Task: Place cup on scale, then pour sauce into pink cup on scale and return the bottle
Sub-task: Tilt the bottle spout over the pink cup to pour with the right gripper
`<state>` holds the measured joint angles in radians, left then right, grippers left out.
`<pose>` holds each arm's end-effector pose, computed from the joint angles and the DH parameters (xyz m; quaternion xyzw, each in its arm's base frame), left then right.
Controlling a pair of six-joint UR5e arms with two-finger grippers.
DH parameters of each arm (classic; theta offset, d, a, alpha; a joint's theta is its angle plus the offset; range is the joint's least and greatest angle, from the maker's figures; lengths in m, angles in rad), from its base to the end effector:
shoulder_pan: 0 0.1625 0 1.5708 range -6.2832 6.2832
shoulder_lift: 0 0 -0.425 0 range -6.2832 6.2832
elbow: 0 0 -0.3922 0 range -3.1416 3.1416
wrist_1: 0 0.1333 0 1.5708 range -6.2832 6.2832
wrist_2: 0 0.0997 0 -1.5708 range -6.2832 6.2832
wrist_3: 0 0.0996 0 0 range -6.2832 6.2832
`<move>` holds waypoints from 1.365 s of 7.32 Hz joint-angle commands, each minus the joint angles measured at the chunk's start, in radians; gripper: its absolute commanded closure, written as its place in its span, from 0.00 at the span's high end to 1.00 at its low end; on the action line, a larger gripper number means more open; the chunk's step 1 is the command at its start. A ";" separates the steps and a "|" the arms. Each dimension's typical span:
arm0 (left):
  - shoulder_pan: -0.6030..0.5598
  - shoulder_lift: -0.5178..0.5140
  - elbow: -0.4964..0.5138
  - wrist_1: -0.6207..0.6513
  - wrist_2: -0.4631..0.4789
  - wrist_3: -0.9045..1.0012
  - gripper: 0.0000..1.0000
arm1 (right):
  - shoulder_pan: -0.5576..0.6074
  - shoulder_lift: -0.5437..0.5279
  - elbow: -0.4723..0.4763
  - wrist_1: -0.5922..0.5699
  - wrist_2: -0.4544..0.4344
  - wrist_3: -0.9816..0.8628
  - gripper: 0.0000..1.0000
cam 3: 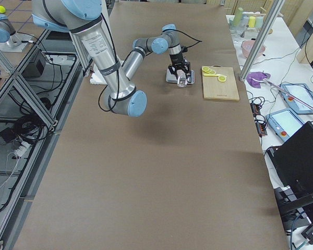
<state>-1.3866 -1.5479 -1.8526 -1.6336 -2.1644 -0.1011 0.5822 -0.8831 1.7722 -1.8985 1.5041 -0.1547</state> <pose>0.0135 -0.4960 0.5338 0.1106 0.3075 0.0860 0.9412 -0.4695 -0.4766 0.2174 0.2661 -0.0828 -0.5118 0.8126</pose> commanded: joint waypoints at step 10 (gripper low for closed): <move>0.000 -0.001 0.019 -0.002 -0.002 0.000 0.98 | -0.059 0.142 -0.053 -0.370 -0.252 -0.043 0.00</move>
<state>-1.3859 -1.5493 -1.8330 -1.6352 -2.1659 -0.1012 0.5330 -0.7422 1.7210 -2.2534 1.2772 -0.1970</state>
